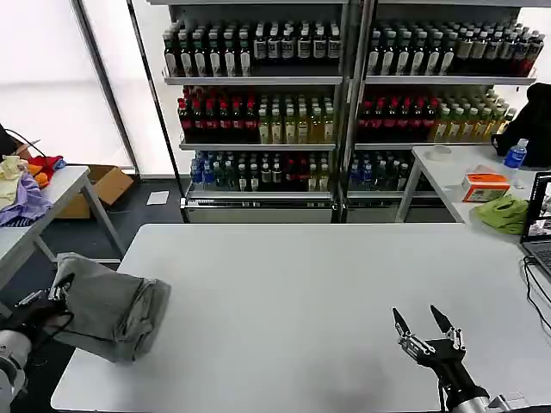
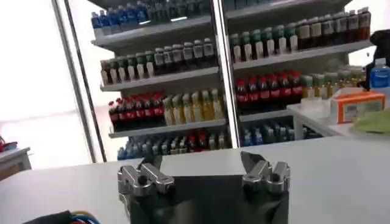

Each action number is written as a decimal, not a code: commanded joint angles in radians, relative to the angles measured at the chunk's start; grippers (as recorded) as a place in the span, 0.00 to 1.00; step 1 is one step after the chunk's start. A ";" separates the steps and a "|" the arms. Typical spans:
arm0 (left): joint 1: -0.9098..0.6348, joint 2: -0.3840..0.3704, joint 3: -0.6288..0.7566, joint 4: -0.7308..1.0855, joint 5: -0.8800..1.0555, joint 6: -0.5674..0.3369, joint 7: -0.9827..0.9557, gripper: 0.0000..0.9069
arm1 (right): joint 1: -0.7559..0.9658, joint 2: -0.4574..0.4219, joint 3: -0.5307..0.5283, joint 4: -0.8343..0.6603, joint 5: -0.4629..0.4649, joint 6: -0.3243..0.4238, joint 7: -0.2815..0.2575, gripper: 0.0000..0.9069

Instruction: Fold and organize the clothes.

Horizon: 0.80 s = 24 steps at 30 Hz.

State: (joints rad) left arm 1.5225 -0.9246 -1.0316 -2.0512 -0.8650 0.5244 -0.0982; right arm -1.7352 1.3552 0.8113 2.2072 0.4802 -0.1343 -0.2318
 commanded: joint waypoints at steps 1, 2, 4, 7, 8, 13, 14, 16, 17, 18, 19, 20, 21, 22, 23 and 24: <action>-0.086 -0.007 0.213 -0.119 -0.025 0.037 -0.101 0.01 | -0.003 0.012 -0.011 0.002 -0.005 0.002 -0.001 1.00; -0.115 -0.021 0.267 -0.128 -0.025 0.033 -0.145 0.01 | -0.002 0.013 -0.011 0.002 -0.007 0.001 -0.001 1.00; -0.168 -0.047 0.378 -0.150 -0.028 0.033 -0.210 0.01 | -0.003 0.018 -0.009 0.003 -0.010 0.001 0.000 1.00; -0.251 -0.086 0.543 -0.189 -0.034 0.052 -0.296 0.01 | -0.007 0.027 -0.004 0.005 -0.016 0.001 0.000 1.00; -0.259 -0.097 0.595 -0.193 -0.032 0.053 -0.320 0.01 | -0.005 0.029 -0.005 0.006 -0.016 -0.001 0.001 1.00; -0.383 -0.193 0.905 -0.111 0.045 0.055 -0.395 0.01 | -0.022 0.044 0.007 0.019 -0.029 -0.005 -0.001 1.00; -0.397 -0.219 0.969 -0.072 0.070 0.055 -0.395 0.01 | -0.022 0.046 0.008 0.018 -0.032 -0.007 0.001 1.00; -0.449 -0.267 1.065 -0.001 0.105 0.054 -0.394 0.01 | -0.024 0.053 0.006 0.016 -0.043 -0.011 0.003 1.00; -0.466 -0.304 1.094 0.050 0.105 0.054 -0.396 0.01 | -0.023 0.055 0.003 0.015 -0.045 -0.013 0.004 1.00; -0.484 -0.345 1.131 0.095 0.105 0.054 -0.403 0.01 | -0.020 0.056 -0.003 0.013 -0.056 -0.014 0.009 1.00; -0.490 -0.364 1.141 0.128 0.107 0.054 -0.408 0.02 | -0.019 0.057 -0.009 0.012 -0.065 -0.014 0.008 1.00; -0.501 -0.383 1.155 0.153 0.116 0.054 -0.412 0.28 | -0.020 0.059 -0.015 0.014 -0.074 -0.015 0.008 1.00; -0.508 -0.417 1.166 0.199 0.126 0.054 -0.415 0.80 | -0.021 0.060 -0.028 0.016 -0.082 -0.017 0.008 1.00; -0.509 -0.427 1.168 0.212 0.132 0.054 -0.417 1.00 | -0.022 0.060 -0.032 0.018 -0.086 -0.019 0.008 1.00; -0.509 -0.444 1.170 0.231 0.147 0.054 -0.411 1.00 | -0.023 0.060 -0.040 0.020 -0.091 -0.023 0.008 1.00; -0.508 -0.463 1.178 0.252 0.167 0.054 -0.399 1.00 | -0.022 0.058 -0.047 0.019 -0.095 -0.026 0.011 1.00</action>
State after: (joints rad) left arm 1.1664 -1.1494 -0.2220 -2.0545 -0.8053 0.5708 -0.4265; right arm -1.7552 1.4073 0.8019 2.2214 0.4283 -0.1479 -0.2270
